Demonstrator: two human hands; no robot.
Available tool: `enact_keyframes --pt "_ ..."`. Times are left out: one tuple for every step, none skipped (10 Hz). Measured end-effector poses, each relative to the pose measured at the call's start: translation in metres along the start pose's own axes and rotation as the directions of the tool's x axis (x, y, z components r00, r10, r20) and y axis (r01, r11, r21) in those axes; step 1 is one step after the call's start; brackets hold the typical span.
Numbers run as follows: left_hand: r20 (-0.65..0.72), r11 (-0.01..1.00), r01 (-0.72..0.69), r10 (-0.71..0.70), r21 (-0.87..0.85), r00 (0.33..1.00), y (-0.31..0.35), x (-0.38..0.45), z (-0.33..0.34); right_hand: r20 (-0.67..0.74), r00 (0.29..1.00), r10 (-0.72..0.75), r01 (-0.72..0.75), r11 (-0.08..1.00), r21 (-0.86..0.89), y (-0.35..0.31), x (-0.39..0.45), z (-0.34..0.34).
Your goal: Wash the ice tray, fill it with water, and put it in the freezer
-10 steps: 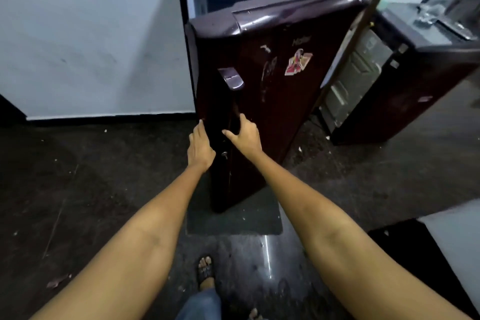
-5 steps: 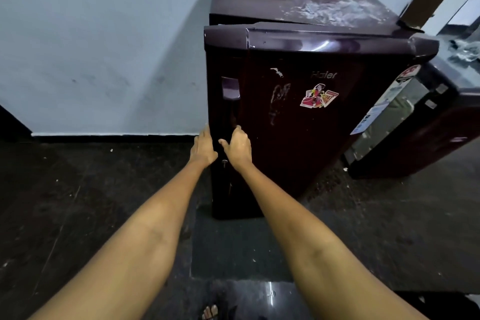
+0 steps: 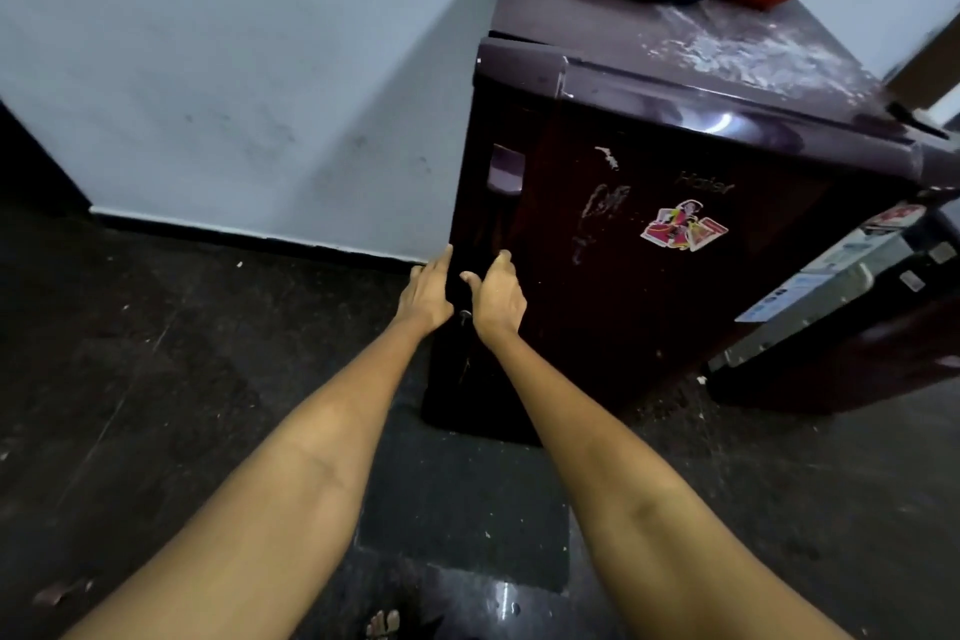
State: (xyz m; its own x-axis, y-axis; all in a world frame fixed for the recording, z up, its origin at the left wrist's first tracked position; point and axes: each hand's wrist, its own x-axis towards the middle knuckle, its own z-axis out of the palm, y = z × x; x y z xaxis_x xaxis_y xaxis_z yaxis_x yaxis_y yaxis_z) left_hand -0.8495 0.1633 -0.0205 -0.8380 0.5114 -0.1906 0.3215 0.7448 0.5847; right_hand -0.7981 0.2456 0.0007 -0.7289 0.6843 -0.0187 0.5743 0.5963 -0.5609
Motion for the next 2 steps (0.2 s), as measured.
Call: enact_keyframes --pt "-0.050 0.994 0.075 -0.080 -0.085 0.996 -0.009 -0.024 0.017 0.057 0.997 0.055 -0.060 0.995 0.081 0.021 -0.021 0.013" --pt "-0.103 0.971 0.181 -0.198 -0.153 0.975 -0.023 -0.045 0.029 0.190 0.981 -0.025 0.006 0.995 0.100 0.033 -0.040 0.025"
